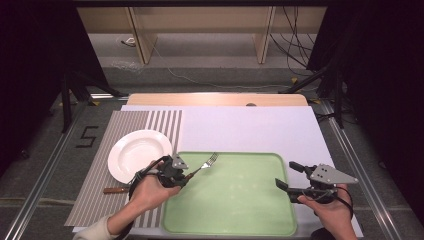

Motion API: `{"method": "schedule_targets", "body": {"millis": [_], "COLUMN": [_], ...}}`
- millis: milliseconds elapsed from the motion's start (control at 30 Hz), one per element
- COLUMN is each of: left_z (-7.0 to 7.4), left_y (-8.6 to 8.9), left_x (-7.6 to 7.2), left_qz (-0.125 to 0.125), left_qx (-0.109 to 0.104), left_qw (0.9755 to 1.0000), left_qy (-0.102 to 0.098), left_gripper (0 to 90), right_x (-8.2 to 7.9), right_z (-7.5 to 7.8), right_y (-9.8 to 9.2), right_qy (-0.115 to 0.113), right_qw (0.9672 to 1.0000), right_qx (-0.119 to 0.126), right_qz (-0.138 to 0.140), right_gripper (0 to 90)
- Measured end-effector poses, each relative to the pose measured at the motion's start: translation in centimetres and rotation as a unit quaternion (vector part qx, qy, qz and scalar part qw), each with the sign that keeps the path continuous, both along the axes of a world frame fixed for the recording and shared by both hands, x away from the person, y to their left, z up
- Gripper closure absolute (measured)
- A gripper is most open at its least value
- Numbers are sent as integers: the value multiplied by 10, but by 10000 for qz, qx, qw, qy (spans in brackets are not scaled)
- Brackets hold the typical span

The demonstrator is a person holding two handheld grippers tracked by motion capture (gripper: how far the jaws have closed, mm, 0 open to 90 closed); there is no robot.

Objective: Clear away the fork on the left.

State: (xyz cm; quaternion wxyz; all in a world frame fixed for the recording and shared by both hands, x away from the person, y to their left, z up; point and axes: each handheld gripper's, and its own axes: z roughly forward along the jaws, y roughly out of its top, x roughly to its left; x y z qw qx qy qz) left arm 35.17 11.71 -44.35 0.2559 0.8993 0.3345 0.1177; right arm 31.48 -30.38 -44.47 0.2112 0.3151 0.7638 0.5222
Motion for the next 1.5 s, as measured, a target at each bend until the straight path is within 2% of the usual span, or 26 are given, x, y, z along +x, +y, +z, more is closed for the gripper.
{"method": "schedule_targets", "body": {"millis": [300, 600, 1200, 1300, 1367, 1433, 1500], "left_z": [-15, -17, -22, -25, -24, -21, -14], "left_y": [-5, -11, -17, -17, -17, -17, -14], "left_x": [-12, -21, -28, -29, -30, -30, -30], "left_qz": [-57, -60, -67, -119, -177, -180, -201], "left_qx": [94, 133, 51, 3, -83, -251, -406], "left_qw": [9997, 9997, 9997, 9998, 9998, 9995, 9988], "left_qy": [203, 188, 217, 143, 64, -30, -174], "left_gripper": [764, 764, 761, 758, 722, 620, 564], "right_x": [0, 0, 0, 0, 0, 0, -1], "right_z": [0, 0, 0, 0, 0, 0, 0], "right_y": [0, 0, 0, 0, 0, 0, -1], "right_qy": [-11, -8, -9, -20, -8, -13, -16], "right_qw": [10000, 10000, 10000, 10000, 10000, 10000, 10000], "right_qx": [-3, -3, -13, -23, -18, -18, -21], "right_qz": [-1, -1, 3, 5, -1, 2, 1], "right_gripper": [229, 229, 229, 230, 229, 229, 229]}}
